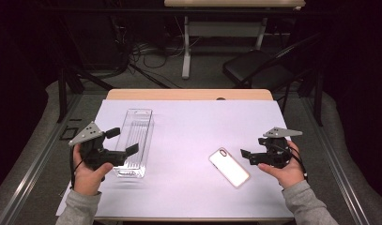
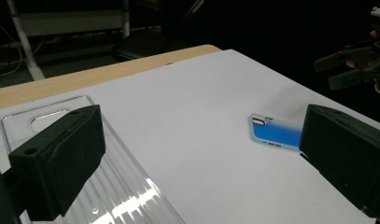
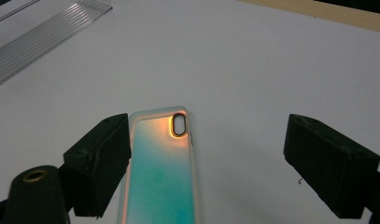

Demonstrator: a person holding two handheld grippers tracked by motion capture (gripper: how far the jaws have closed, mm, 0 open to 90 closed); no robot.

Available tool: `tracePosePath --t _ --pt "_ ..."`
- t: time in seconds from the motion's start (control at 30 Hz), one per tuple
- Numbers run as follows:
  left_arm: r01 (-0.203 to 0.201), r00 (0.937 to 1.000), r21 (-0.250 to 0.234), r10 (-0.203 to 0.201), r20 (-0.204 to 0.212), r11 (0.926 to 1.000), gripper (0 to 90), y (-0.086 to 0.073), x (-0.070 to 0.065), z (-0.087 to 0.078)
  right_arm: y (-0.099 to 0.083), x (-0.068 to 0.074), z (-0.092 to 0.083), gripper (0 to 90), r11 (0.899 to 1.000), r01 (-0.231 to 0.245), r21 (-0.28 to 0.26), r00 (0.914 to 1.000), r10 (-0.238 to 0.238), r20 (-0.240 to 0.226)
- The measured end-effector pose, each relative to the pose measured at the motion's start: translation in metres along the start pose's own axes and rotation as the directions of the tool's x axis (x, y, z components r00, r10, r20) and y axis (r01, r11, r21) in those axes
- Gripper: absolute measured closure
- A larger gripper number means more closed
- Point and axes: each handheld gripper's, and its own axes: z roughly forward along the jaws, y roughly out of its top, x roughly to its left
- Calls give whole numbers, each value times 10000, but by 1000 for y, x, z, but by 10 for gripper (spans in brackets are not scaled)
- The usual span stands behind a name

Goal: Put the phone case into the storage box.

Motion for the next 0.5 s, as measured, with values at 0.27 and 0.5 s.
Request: tracePosePath --t 0.27,0.5 --pt "454 9989 937 -464 93 9946 5 24 6 19 12 -2 3 105 9994 -296 179 9994 299 -159" --pt "550 9984 601 -542 -142 9967 40 32 8 18 23 1 7 96 9968 78 797 9999 -72 -74"
